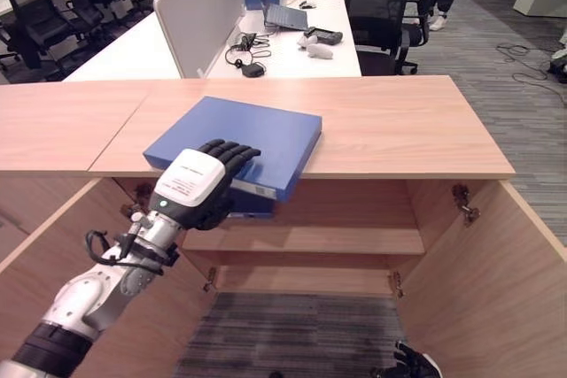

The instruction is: Put the empty folder in the office cabinet

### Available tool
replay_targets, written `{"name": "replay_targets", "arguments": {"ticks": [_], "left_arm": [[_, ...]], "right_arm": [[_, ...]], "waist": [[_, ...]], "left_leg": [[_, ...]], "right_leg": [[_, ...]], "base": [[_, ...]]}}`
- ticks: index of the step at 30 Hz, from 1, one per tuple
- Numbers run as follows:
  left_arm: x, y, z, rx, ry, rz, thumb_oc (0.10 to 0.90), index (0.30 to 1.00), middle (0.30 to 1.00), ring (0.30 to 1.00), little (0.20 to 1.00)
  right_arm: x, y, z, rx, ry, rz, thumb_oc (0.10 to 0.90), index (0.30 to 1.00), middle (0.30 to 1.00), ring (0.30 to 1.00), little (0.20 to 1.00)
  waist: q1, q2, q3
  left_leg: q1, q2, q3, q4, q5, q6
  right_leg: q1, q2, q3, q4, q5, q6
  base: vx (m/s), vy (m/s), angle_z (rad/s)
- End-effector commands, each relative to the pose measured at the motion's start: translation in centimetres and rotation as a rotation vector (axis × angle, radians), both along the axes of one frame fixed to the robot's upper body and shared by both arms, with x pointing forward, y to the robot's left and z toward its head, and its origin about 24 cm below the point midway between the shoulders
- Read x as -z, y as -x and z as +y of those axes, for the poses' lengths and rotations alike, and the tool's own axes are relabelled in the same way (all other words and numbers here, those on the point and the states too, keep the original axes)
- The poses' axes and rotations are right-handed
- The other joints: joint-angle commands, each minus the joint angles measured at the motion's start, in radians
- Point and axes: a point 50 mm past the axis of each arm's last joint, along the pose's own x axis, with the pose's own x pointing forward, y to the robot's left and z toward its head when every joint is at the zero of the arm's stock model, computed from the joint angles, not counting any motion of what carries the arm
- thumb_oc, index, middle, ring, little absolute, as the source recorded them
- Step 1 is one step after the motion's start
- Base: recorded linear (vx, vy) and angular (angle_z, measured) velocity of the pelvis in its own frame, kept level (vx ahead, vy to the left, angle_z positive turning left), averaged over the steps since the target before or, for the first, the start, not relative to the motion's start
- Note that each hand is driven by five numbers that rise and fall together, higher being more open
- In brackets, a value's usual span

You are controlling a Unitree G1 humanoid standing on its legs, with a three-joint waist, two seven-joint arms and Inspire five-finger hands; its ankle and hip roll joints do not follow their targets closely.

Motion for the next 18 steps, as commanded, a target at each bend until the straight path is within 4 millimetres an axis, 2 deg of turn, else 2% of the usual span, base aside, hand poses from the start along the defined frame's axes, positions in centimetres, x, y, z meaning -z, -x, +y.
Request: {"name": "replay_targets", "arguments": {"ticks": [1,15,16,17,18], "left_arm": [[-6.8,-2.8,-1.1,0.029,0.048,-0.313,0.8,0.9,0.9,0.9,0.9],[-5.1,-4.1,-0.4,-0.064,0.048,-0.272,0.8,0.9,0.9,0.9,0.9],[-4.9,-4.1,-0.5,-0.067,0.064,-0.266,0.646,0.669,0.669,0.669,0.669],[-4.7,-4.1,-0.7,-0.063,0.071,-0.256,0.4,0.3,0.3,0.3,0.3],[-4.7,-4.1,-0.7,-0.063,0.071,-0.256,0.4,0.3,0.3,0.3,0.3]], "right_arm": [[-0.7,-2.2,-0.7,-0.002,0.012,-0.074,0.8,0.9,0.9,0.9,0.9],[-1.0,-2.0,-1.1,-0.009,0.021,-0.087,0.8,0.9,0.9,0.9,0.9],[-0.9,-1.9,-1.1,-0.004,0.023,-0.082,0.8,0.9,0.9,0.9,0.9],[-0.9,-1.8,-1.2,0.0,0.024,-0.079,0.8,0.9,0.9,0.9,0.9],[-0.9,-1.8,-1.2,0.001,0.024,-0.079,0.8,0.9,0.9,0.9,0.9]], "waist": [[-0.006,0.011,-0.003],[-0.019,-0.019,-0.002],[-0.02,-0.022,-0.002],[-0.02,-0.024,-0.001],[-0.02,-0.023,-0.001]], "left_leg": [[0.046,0.1,-0.057,-0.002,-0.082,-0.096],[0.047,0.107,-0.04,-0.002,-0.088,-0.096],[0.047,0.108,-0.039,-0.002,-0.089,-0.096],[0.047,0.108,-0.038,-0.002,-0.089,-0.095],[0.048,0.108,-0.038,-0.002,-0.09,-0.095]], "right_leg": [[0.045,-0.068,-0.02,0.012,-0.092,0.135],[0.037,-0.059,-0.011,0.016,-0.092,0.134],[0.036,-0.059,-0.012,0.016,-0.092,0.133],[0.036,-0.058,-0.011,0.016,-0.092,0.133],[0.036,-0.058,-0.011,0.016,-0.092,0.133]], "base": [[0.0,0.0,0.0],[0.01,0.008,-0.04],[0.0,0.0,0.0],[0.0,0.0,0.0],[0.0,0.0,0.0]]}}
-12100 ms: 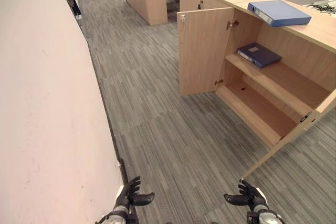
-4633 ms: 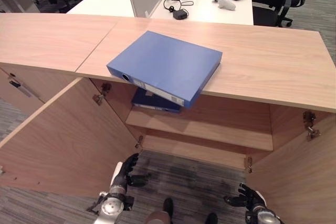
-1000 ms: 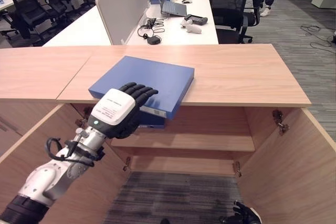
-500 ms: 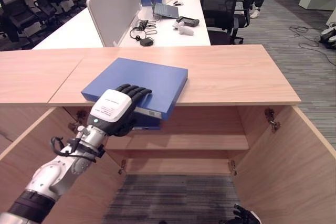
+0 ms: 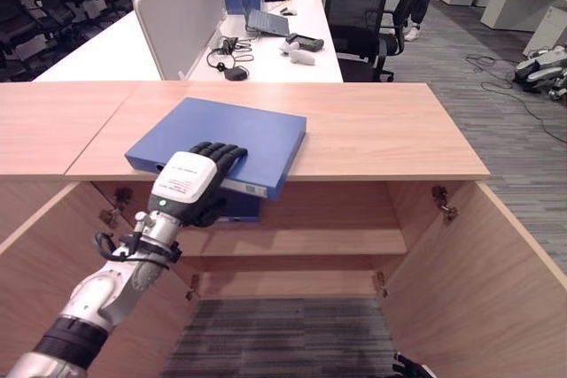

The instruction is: Put the empty folder in the office cabinet

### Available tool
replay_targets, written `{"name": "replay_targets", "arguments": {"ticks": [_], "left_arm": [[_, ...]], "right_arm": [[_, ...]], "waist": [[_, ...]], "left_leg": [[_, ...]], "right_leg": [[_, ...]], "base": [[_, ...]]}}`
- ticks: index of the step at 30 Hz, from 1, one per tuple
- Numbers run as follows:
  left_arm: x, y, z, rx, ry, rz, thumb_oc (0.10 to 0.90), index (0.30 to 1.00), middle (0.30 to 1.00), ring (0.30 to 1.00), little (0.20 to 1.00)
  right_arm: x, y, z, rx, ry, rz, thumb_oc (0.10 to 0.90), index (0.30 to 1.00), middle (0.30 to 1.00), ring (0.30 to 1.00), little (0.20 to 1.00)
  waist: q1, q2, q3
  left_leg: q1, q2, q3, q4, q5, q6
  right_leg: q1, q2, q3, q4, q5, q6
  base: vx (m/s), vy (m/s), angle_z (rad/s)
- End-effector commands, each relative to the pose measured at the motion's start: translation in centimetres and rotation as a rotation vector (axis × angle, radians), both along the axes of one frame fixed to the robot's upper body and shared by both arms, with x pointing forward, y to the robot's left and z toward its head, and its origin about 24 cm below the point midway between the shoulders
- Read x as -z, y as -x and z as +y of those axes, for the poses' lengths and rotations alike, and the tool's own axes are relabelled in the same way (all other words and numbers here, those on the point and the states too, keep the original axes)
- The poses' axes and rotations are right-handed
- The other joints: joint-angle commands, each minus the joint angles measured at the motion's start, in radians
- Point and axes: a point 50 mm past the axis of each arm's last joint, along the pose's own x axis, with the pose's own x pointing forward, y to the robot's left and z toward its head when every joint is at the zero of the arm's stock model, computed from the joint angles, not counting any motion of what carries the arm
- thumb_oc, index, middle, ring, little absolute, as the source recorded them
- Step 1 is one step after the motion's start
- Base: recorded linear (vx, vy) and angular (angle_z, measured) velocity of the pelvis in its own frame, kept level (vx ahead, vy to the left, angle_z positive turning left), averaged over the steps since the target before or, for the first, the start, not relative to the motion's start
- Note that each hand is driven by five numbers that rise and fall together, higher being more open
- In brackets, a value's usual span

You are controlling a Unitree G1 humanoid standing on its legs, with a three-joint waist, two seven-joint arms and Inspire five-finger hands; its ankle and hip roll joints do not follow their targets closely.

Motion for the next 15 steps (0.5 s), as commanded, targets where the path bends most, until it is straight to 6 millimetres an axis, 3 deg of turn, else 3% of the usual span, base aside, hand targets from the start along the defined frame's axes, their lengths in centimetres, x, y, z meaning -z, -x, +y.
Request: {"name": "replay_targets", "arguments": {"ticks": [1,5,11,15], "left_arm": [[-6.0,-2.6,-0.9,0.031,-0.016,-0.231,0.4,0.3,0.3,0.3,0.3],[-5.7,-2.3,-1.2,0.042,0.02,-0.236,0.4,0.3,0.3,0.3,0.3],[-7.2,-1.4,-1.3,0.065,0.082,-0.298,0.4,0.3,0.3,0.3,0.3],[-7.4,0.4,-2.4,0.154,0.31,-0.286,0.4,0.3,0.3,0.3,0.3]], "right_arm": [[-1.3,-3.3,-1.6,-0.009,0.037,-0.119,0.8,0.9,0.9,0.9,0.9],[-1.2,-3.1,-1.4,-0.005,0.034,-0.107,0.8,0.9,0.9,0.9,0.9],[-1.1,-3.6,-1.1,-0.026,0.034,-0.105,0.8,0.9,0.9,0.9,0.9],[-1.0,-3.8,-0.8,-0.013,0.026,-0.099,0.8,0.9,0.9,0.9,0.9]], "waist": [[0.004,0.026,0.025],[0.006,0.026,0.02],[0.021,0.031,0.013],[0.039,0.031,0.011]], "left_leg": [[0.058,0.104,-0.059,-0.002,-0.089,-0.093],[0.064,0.105,-0.061,-0.002,-0.091,-0.091],[0.07,0.101,-0.071,-0.002,-0.091,-0.09],[0.07,0.097,-0.079,-0.002,-0.089,-0.087]], "right_leg": [[0.057,-0.061,-0.032,0.017,-0.095,0.127],[0.065,-0.058,-0.027,0.017,-0.1,0.123],[0.075,-0.059,-0.032,0.019,-0.104,0.121],[0.081,-0.063,-0.038,0.02,-0.105,0.117]], "base": [[0.0,0.0,0.0],[0.0,0.0,0.0],[-0.01,0.001,0.0],[-0.02,0.002,0.0]]}}
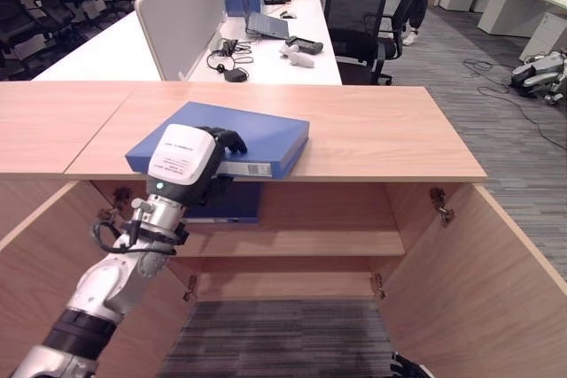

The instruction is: Put the empty folder in the office cabinet

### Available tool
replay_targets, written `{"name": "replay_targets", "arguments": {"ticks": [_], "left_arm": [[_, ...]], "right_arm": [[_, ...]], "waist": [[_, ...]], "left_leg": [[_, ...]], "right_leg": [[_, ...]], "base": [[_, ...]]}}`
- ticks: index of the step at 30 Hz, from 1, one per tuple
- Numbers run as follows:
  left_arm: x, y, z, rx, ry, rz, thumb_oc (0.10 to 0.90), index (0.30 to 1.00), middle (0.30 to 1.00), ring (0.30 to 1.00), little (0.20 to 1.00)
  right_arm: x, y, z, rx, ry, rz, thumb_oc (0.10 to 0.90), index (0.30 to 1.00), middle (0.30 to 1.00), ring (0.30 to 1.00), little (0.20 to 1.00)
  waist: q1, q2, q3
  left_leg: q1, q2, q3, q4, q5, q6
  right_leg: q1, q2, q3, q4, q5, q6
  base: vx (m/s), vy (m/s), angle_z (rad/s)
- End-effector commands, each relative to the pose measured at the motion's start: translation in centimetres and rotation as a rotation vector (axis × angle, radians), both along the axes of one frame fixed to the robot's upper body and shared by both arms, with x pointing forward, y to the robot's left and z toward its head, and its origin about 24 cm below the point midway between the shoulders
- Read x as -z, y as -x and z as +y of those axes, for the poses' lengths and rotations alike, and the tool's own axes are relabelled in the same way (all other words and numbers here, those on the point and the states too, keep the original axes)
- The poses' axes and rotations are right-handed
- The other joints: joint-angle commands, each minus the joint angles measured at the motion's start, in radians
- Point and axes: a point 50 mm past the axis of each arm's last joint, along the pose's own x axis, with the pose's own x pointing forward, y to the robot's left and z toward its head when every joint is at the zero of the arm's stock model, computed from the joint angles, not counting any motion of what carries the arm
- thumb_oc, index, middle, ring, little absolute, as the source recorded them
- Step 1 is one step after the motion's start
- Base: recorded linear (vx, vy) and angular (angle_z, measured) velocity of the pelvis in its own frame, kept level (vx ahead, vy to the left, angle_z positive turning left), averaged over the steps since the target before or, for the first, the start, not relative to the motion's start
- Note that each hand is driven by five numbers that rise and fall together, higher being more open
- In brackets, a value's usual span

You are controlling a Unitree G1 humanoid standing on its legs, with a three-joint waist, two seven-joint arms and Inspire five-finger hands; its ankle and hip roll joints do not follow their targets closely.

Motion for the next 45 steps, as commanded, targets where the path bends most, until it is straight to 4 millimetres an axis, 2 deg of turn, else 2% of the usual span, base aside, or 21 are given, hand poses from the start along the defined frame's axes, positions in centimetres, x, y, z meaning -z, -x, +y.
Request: {"name": "replay_targets", "arguments": {"ticks": [1,2,3,4,6,8,9,10,12,18,23,28,33,37,40,45], "left_arm": [[-4.1,-0.7,-1.0,0.114,0.197,-0.124,0.4,0.3,0.3,0.3,0.3],[-4.4,0.3,-1.8,0.211,0.364,-0.107,0.4,0.3,0.3,0.3,0.3],[-4.4,0.5,-1.7,0.21,0.369,-0.102,0.4,0.3,0.3,0.3,0.3],[-4.9,1.2,-2.0,0.294,0.556,-0.101,0.4,0.3,0.3,0.3,0.3],[-5.5,2.0,-2.1,0.398,0.72,-0.079,0.4,0.3,0.3,0.3,0.3],[-6.1,2.5,-2.4,0.506,0.849,-0.058,0.4,0.3,0.3,0.3,0.3],[-6.1,2.5,-2.3,0.507,0.851,-0.056,0.4,0.3,0.3,0.3,0.3],[-6.4,2.8,-2.9,0.64,0.968,0.004,0.4,0.3,0.3,0.3,0.3],[-6.4,2.9,-3.3,0.741,1.072,0.072,0.4,0.3,0.3,0.3,0.3],[-6.8,3.0,-5.2,0.997,1.223,0.252,0.4,0.3,0.3,0.3,0.3],[-7.5,3.3,-6.7,1.178,1.251,0.399,0.4,0.3,0.3,0.3,0.3],[-7.4,3.4,-7.3,1.219,1.225,0.557,0.4,0.3,0.3,0.3,0.3],[-6.9,3.2,-6.4,1.158,1.145,0.782,0.4,0.3,0.3,0.3,0.3],[-6.6,2.9,-5.3,1.081,1.114,0.818,0.4,0.3,0.3,0.3,0.3],[-5.3,2.5,-3.7,0.964,1.118,0.825,0.4,0.3,0.3,0.3,0.3],[-4.2,2.4,-2.2,0.88,1.175,0.803,0.4,0.3,0.3,0.3,0.3]], "right_arm": [[-1.1,-3.6,-1.4,-0.012,0.039,-0.098,0.8,0.9,0.9,0.9,0.9],[-1.2,-3.8,-1.3,-0.007,0.03,-0.101,0.8,0.9,0.9,0.9,0.9],[-1.2,-3.8,-1.4,-0.01,0.033,-0.1,0.8,0.9,0.9,0.9,0.9],[-1.3,-4.1,-1.5,-0.005,0.027,-0.106,0.8,0.9,0.9,0.9,0.9],[-1.4,-4.1,-1.7,-0.006,0.024,-0.105,0.8,0.9,0.9,0.9,0.9],[-1.4,-4.4,-1.7,-0.007,0.018,-0.109,0.8,0.9,0.9,0.9,0.9],[-1.5,-4.4,-1.8,-0.007,0.019,-0.109,0.8,0.9,0.9,0.9,0.9],[-1.6,-4.7,-1.9,-0.015,0.015,-0.113,0.8,0.9,0.9,0.9,0.9],[-1.7,-4.9,-2.0,-0.018,0.014,-0.114,0.8,0.9,0.9,0.9,0.9],[-1.7,-5.5,-1.8,-0.059,0.002,-0.105,0.8,0.9,0.9,0.9,0.9],[-1.6,-5.7,-1.6,-0.099,-0.001,-0.088,0.8,0.9,0.9,0.9,0.9],[-1.5,-5.7,-1.2,-0.145,0.001,-0.069,0.8,0.9,0.9,0.9,0.9],[-1.3,-5.5,-0.9,-0.192,-0.005,-0.054,0.8,0.9,0.9,0.9,0.9],[-1.2,-5.3,-0.5,-0.214,-0.016,-0.046,0.8,0.9,0.9,0.9,0.9],[-1.2,-5.2,-0.3,-0.18,-0.039,-0.055,0.8,0.9,0.9,0.9,0.9],[-2.1,-6.8,-0.6,-0.073,-0.087,-0.16,0.8,0.9,0.9,0.9,0.9]], "waist": [[0.021,0.034,0.012],[0.028,0.034,0.013],[0.026,0.036,0.012],[0.032,0.036,0.012],[0.035,0.041,0.012],[0.039,0.043,0.012],[0.039,0.044,0.013],[0.042,0.046,0.013],[0.045,0.048,0.013],[0.049,0.053,0.012],[0.051,0.058,0.009],[0.056,0.062,0.009],[0.059,0.071,0.007],[0.062,0.071,0.005],[0.065,0.07,0.003],[0.065,0.07,0.004]], "left_leg": [[0.059,0.094,-0.078,-0.002,-0.089,-0.086],[0.057,0.09,-0.081,-0.002,-0.087,-0.084],[0.058,0.09,-0.081,-0.002,-0.087,-0.084],[0.057,0.087,-0.084,-0.002,-0.087,-0.082],[0.056,0.085,-0.085,-0.002,-0.088,-0.08],[0.054,0.083,-0.088,-0.002,-0.087,-0.079],[0.054,0.083,-0.088,-0.002,-0.087,-0.079],[0.053,0.08,-0.092,-0.002,-0.087,-0.078],[0.053,0.078,-0.094,-0.002,-0.086,-0.077],[0.053,0.075,-0.102,-0.002,-0.087,-0.071],[0.054,0.072,-0.106,-0.002,-0.086,-0.068],[0.053,0.066,-0.106,-0.002,-0.085,-0.064],[0.052,0.062,-0.106,-0.002,-0.084,-0.061],[0.052,0.061,-0.106,-0.002,-0.081,-0.061],[0.052,0.059,-0.107,-0.002,-0.079,-0.061],[0.052,0.057,-0.107,-0.002,-0.079,-0.06]], "right_leg": [[0.063,-0.066,-0.036,0.02,-0.11,0.125],[0.064,-0.068,-0.038,0.019,-0.109,0.124],[0.064,-0.068,-0.037,0.019,-0.109,0.124],[0.065,-0.072,-0.041,0.018,-0.106,0.123],[0.066,-0.075,-0.043,0.018,-0.105,0.123],[0.066,-0.077,-0.045,0.018,-0.104,0.122],[0.066,-0.077,-0.045,0.018,-0.104,0.122],[0.067,-0.08,-0.045,0.019,-0.104,0.121],[0.068,-0.081,-0.046,0.02,-0.103,0.12],[0.073,-0.084,-0.047,0.023,-0.101,0.119],[0.074,-0.089,-0.049,0.026,-0.1,0.12],[0.07,-0.091,-0.047,0.028,-0.097,0.123],[0.066,-0.094,-0.045,0.03,-0.092,0.127],[0.065,-0.096,-0.045,0.034,-0.091,0.129],[0.064,-0.099,-0.042,0.036,-0.09,0.129],[0.062,-0.1,-0.041,0.037,-0.088,0.132]], "base": [[-0.02,0.01,0.09],[-0.01,0.012,0.14],[-0.03,0.016,0.11],[-0.03,0.013,0.08],[-0.03,0.022,0.02],[-0.03,0.015,0.11],[-0.04,0.014,0.11],[-0.03,0.015,0.07],[-0.02,0.011,0.02],[-0.02,0.006,0.0],[-0.01,0.005,0.0],[-0.02,0.007,0.0],[0.0,0.0,0.0],[0.0,0.0,0.0],[0.0,0.0,0.0],[0.0,0.0,0.0]]}}
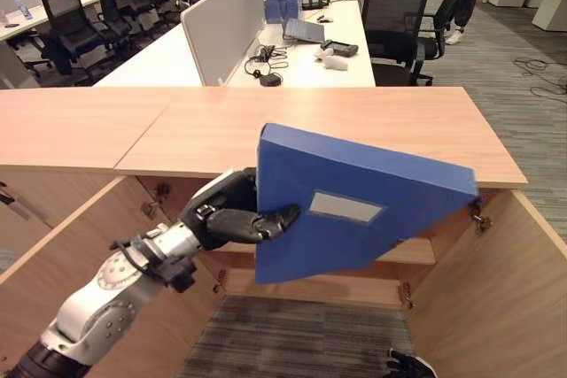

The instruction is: Put the empty folder in the office cabinet

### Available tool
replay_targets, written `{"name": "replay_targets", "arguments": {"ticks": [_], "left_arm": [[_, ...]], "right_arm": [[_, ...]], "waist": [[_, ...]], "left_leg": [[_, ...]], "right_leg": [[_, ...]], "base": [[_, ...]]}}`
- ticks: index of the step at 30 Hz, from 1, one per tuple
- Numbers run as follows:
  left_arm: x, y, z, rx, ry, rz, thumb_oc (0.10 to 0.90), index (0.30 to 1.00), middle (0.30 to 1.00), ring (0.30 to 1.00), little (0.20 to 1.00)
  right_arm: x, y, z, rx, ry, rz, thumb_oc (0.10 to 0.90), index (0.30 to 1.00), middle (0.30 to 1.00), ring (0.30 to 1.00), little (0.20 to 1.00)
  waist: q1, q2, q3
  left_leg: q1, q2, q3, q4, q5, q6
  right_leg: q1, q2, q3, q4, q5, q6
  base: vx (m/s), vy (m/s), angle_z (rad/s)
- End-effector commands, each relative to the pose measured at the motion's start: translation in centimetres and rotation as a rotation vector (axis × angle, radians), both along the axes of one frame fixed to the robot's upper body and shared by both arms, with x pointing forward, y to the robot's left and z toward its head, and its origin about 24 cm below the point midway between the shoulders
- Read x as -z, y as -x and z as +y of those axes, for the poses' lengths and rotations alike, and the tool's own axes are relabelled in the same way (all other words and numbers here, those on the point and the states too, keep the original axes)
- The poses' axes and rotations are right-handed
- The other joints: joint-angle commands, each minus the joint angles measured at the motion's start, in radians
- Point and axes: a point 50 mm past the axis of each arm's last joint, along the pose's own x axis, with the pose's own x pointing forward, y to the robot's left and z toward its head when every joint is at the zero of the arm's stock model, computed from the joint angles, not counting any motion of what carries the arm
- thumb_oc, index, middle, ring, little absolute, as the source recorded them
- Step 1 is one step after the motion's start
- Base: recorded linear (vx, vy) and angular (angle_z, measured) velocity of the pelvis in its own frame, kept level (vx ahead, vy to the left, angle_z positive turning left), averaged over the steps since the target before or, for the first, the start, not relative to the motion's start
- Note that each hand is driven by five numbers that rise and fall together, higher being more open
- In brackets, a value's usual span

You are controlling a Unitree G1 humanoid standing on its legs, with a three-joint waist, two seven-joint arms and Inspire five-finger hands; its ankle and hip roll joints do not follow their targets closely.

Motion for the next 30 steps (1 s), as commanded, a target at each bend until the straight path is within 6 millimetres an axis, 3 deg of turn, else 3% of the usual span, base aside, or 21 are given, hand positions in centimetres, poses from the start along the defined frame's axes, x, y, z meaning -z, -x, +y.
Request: {"name": "replay_targets", "arguments": {"ticks": [1,2,8,13,22,30], "left_arm": [[-5.6,-0.9,1.0,-0.049,0.09,-0.299,0.4,0.3,0.3,0.3,0.3],[-5.6,-0.9,1.1,-0.05,0.09,-0.298,0.4,0.3,0.3,0.3,0.3],[-4.2,-0.4,3.1,-0.168,0.105,-0.262,0.4,0.3,0.3,0.3,0.3],[-3.0,-0.4,4.3,-0.243,0.131,-0.234,0.4,0.3,0.3,0.3,0.3],[-2.9,-0.6,5.0,-0.285,0.129,-0.248,0.4,0.3,0.3,0.3,0.3],[-3.3,-0.8,4.5,-0.225,0.11,-0.274,0.4,0.3,0.3,0.3,0.3]], "right_arm": [[-3.6,-7.0,-0.3,0.089,-0.085,-0.33,0.8,0.9,0.9,0.9,0.9],[-3.6,-7.0,-0.3,0.089,-0.085,-0.329,0.8,0.9,0.9,0.9,0.9],[-9.8,-11.6,-1.9,0.194,-0.174,-0.706,0.8,0.9,0.9,0.9,0.9],[-13.5,-13.3,-1.4,0.186,-0.338,-0.887,0.8,0.9,0.9,0.9,0.9],[-16.9,-14.6,-0.3,0.105,-0.575,-0.991,0.8,0.9,0.9,0.9,0.9],[-20.0,-15.4,1.2,-0.137,-0.721,-1.011,0.8,0.9,0.9,0.9,0.9]], "waist": [[0.003,-0.005,-0.011],[0.002,-0.005,-0.011],[-0.006,-0.005,-0.012],[-0.011,-0.008,-0.013],[-0.013,-0.017,-0.016],[-0.008,-0.025,-0.017]], "left_leg": [[0.038,0.068,-0.072,-0.002,-0.077,-0.06],[0.038,0.068,-0.071,-0.002,-0.077,-0.06],[0.04,0.064,-0.066,-0.002,-0.079,-0.058],[0.039,0.063,-0.064,-0.002,-0.079,-0.057],[0.037,0.064,-0.066,-0.002,-0.078,-0.06],[0.032,0.067,-0.067,-0.002,-0.073,-0.064]], "right_leg": [[0.035,-0.093,-0.014,0.035,-0.073,0.118],[0.035,-0.093,-0.014,0.035,-0.074,0.118],[0.031,-0.098,-0.008,0.035,-0.069,0.119],[0.03,-0.099,-0.006,0.033,-0.068,0.118],[0.029,-0.097,-0.008,0.028,-0.065,0.117],[0.029,-0.097,-0.012,0.026,-0.064,0.12]], "base": [[0.0,0.0,0.0],[0.01,0.021,-0.03],[0.0,0.01,-0.02],[0.0,0.0,0.0],[0.0,0.0,0.0],[0.0,0.0,0.0]]}}
